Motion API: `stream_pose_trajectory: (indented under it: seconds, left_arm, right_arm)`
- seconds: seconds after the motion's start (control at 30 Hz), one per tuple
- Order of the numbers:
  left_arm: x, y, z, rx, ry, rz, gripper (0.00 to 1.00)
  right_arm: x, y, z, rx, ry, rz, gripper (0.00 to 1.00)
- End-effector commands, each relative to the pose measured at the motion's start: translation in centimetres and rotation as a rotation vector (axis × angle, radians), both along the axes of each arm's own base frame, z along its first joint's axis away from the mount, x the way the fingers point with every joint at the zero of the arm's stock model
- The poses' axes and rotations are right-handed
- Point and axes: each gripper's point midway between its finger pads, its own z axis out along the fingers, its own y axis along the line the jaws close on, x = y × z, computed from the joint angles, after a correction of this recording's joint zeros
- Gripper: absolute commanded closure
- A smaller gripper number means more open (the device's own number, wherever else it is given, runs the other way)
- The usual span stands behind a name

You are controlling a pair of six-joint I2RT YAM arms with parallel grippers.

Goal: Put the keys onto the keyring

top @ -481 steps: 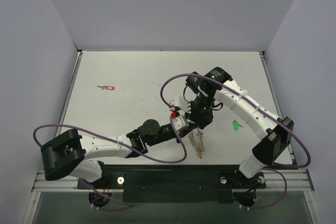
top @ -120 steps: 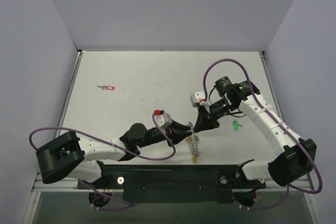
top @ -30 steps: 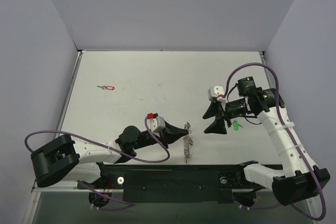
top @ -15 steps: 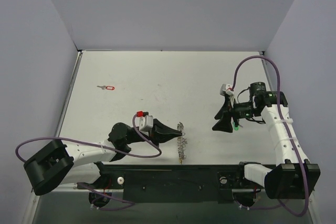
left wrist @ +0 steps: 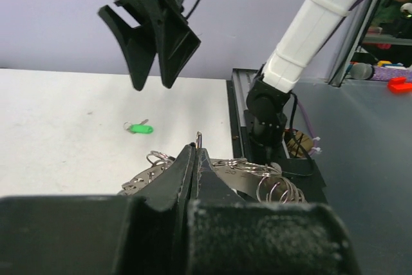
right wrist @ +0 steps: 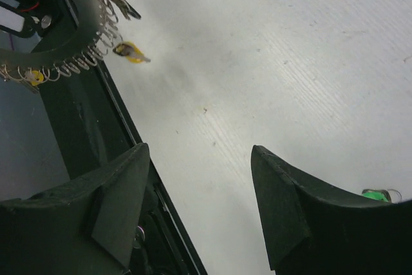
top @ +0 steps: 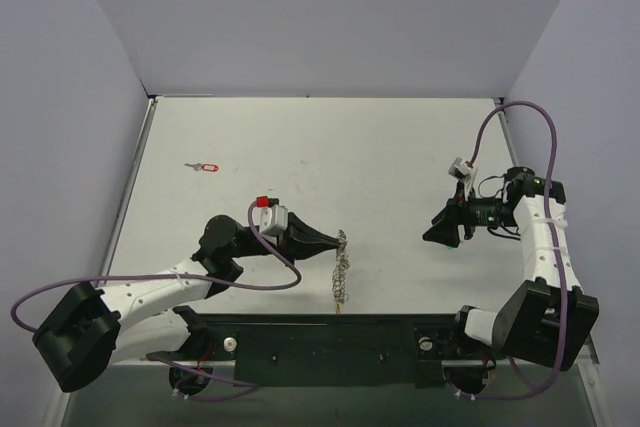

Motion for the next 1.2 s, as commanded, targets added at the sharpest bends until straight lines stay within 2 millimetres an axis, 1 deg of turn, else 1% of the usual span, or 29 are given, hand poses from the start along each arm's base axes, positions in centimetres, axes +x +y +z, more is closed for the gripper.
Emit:
stream_pose_trajectory:
  seconds: [0.0, 0.03, 0.07, 0.13, 0.2, 0.27, 0.3, 0.4, 0.5, 0.57, 0.77, 0.87, 1.03, 1.17]
  left_arm:
    - [1.4, 0.8, 3.1, -0.013, -0.078, 0.03, 1.0]
    - [2.2, 1.3, 3.1, -0.008, -0.073, 0.047, 1.0]
    - [2.2, 1.3, 3.1, -0.004, -0.071, 0.034, 1.0]
    - [3.1, 2.0, 3.2, 0.001, -0.056, 0.044, 1.0]
    - [3.6, 2.4, 3.2, 0.002, -0.059, 0.051, 1.0]
    - [3.6, 2.8, 3.2, 0.007, -0.079, 0.052, 1.0]
    - [3.8, 2.8, 2.8, 0.021, -0.069, 0.06, 1.0]
    - [3.6, 3.0, 3.2, 0.038, -0.101, 0.074, 1.0]
    - [3.8, 3.1, 3.1, 0.058, -0.099, 0.097, 1.0]
    - [3.6, 3.5, 3.6, 0.053, -0.124, 0.106, 1.0]
    - [3.7, 3.7, 3.6, 0.065, -0.124, 0.125, 1.0]
    - [4.0, 3.8, 3.5, 0.065, -0.113, 0.14, 1.0]
    - [4.7, 3.9, 3.4, 0.067, -0.076, 0.159, 1.0]
    - [5.1, 4.0, 3.6, 0.076, -0.045, 0.169, 1.0]
  right_arm:
    - [0.2, -1.4, -0.8, 0.044, 0.017, -0.064, 0.4]
    - [0.4, -2.0, -1.0, 0.044, 0.011, -0.088, 0.4]
    - [0.4, -2.3, -1.4, 0.048, 0.02, -0.094, 0.4]
    - [0.6, -3.3, -2.2, 0.045, 0.038, -0.128, 0.4]
    - [0.7, -4.3, -2.8, 0.027, 0.062, -0.154, 0.4]
    - [0.7, -5.2, -3.5, -0.019, 0.081, -0.166, 0.41]
    - [0.6, -5.4, -3.7, -0.034, 0.085, -0.168, 0.41]
    - [0.5, -6.3, -4.7, -0.078, 0.117, -0.197, 0.41]
    - [1.0, -7.4, -5.8, -0.116, 0.138, -0.25, 0.42]
    - [0.9, -8.0, -6.2, -0.141, 0.171, -0.278, 0.42]
    - [1.1, -8.4, -5.9, -0.144, 0.193, -0.309, 0.43]
    - [1.2, -8.5, -5.7, -0.15, 0.202, -0.32, 0.43]
    - [1.3, -8.3, -5.5, -0.128, 0.222, -0.337, 0.43]
    - [1.9, -8.2, -5.3, -0.129, 0.22, -0.359, 0.45]
